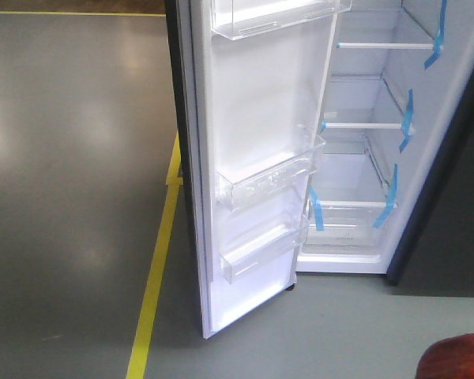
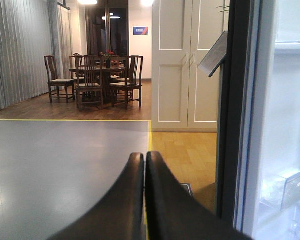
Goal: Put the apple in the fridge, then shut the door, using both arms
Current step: 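Approach the open refrigerator door shelves with the apple held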
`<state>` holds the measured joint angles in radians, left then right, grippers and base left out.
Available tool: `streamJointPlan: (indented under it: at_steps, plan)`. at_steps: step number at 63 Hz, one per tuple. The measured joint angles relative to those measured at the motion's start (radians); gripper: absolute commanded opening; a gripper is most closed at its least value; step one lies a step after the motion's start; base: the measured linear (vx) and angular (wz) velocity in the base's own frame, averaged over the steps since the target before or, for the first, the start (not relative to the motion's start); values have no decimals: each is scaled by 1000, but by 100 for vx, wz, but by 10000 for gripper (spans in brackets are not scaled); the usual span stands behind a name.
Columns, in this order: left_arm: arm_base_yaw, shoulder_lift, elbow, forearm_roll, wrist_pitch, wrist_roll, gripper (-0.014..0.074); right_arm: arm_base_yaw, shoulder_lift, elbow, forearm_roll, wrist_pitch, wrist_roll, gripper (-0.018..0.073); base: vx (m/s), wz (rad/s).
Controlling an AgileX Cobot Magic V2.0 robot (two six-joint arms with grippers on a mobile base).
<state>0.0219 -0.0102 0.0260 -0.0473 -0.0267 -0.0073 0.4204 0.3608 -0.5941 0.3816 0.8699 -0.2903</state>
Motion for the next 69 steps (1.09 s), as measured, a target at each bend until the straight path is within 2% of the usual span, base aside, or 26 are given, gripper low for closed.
streamJointPlan:
  at_steps: [69]
  plan:
    - [0, 0, 0, 0, 0, 0, -6, 0, 0, 0, 0, 0, 0, 401, 14, 1]
